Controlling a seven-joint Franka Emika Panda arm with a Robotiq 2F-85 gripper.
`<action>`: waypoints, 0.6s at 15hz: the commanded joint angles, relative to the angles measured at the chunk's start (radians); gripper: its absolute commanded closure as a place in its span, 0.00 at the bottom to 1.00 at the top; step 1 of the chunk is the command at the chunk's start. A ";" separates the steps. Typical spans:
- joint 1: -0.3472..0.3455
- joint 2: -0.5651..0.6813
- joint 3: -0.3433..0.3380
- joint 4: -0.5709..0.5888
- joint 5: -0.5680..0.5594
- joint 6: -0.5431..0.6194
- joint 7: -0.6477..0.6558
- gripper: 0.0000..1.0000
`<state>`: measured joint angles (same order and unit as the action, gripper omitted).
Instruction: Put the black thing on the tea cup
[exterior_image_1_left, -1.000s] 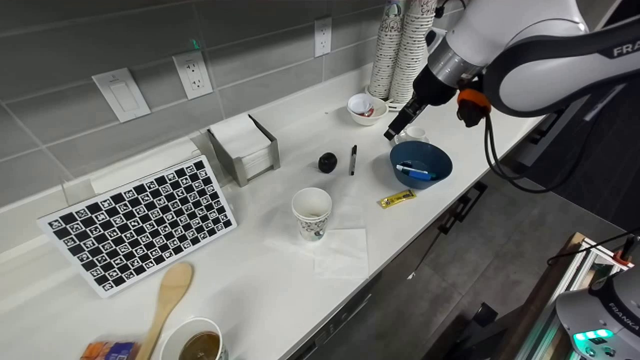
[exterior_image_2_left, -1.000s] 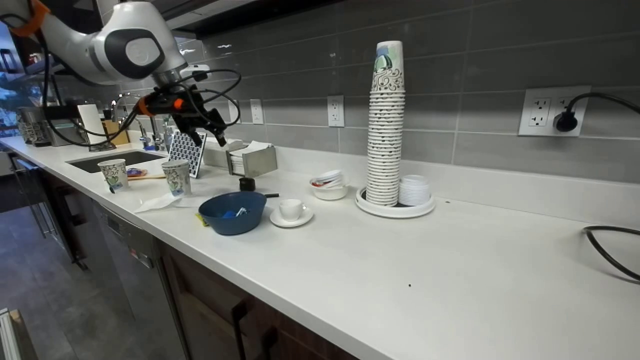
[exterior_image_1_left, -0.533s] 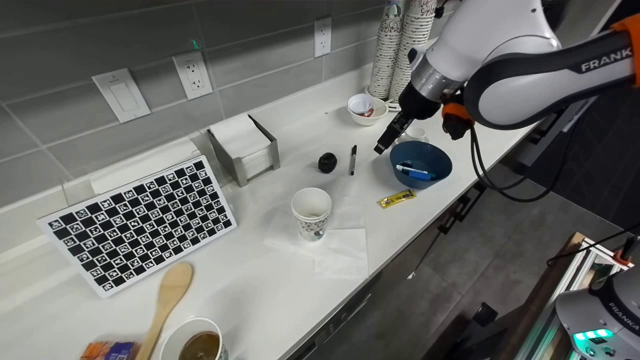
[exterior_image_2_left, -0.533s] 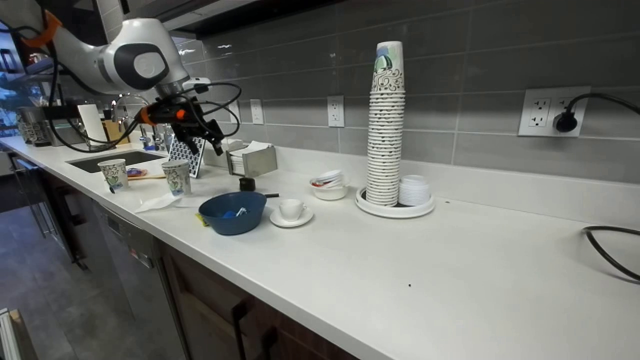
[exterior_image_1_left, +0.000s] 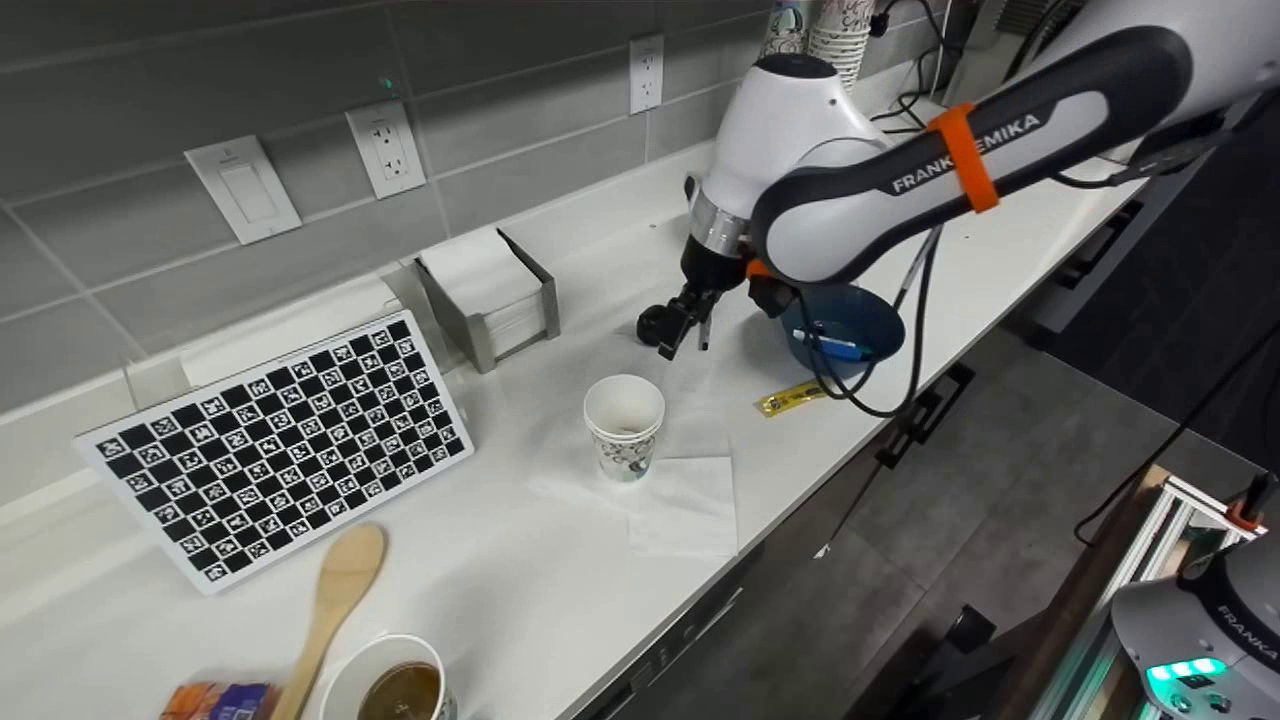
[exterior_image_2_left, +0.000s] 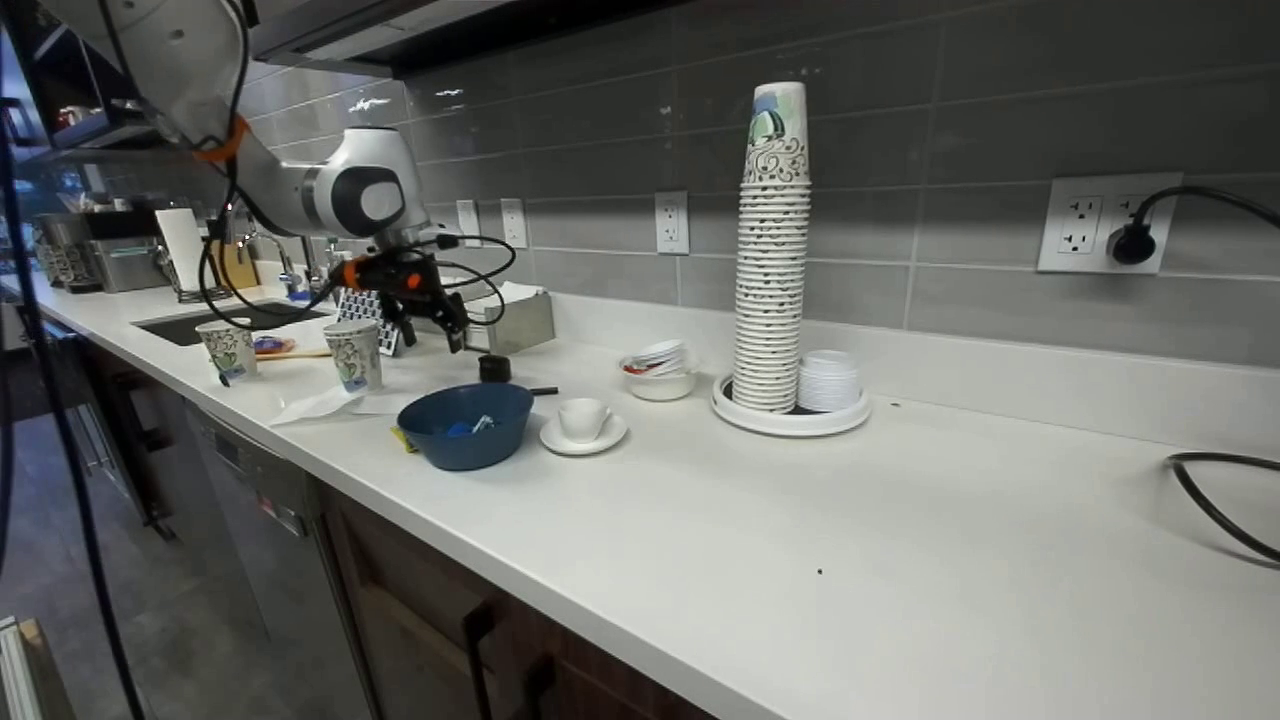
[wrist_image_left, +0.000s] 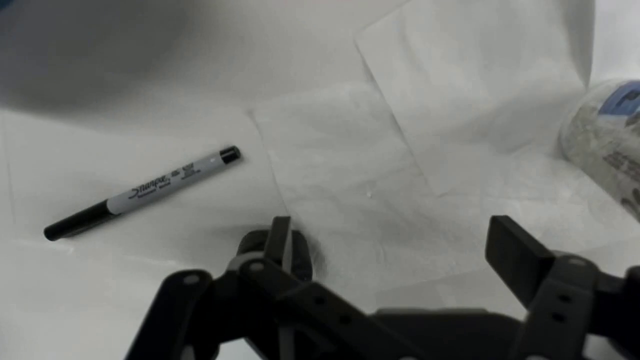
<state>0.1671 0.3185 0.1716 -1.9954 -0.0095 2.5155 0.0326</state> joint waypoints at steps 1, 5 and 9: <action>-0.002 0.154 -0.016 0.243 0.019 -0.120 -0.006 0.00; 0.002 0.252 -0.048 0.398 -0.002 -0.228 0.007 0.00; -0.001 0.334 -0.063 0.492 0.004 -0.272 0.004 0.00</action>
<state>0.1605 0.5736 0.1184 -1.6092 -0.0098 2.2867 0.0326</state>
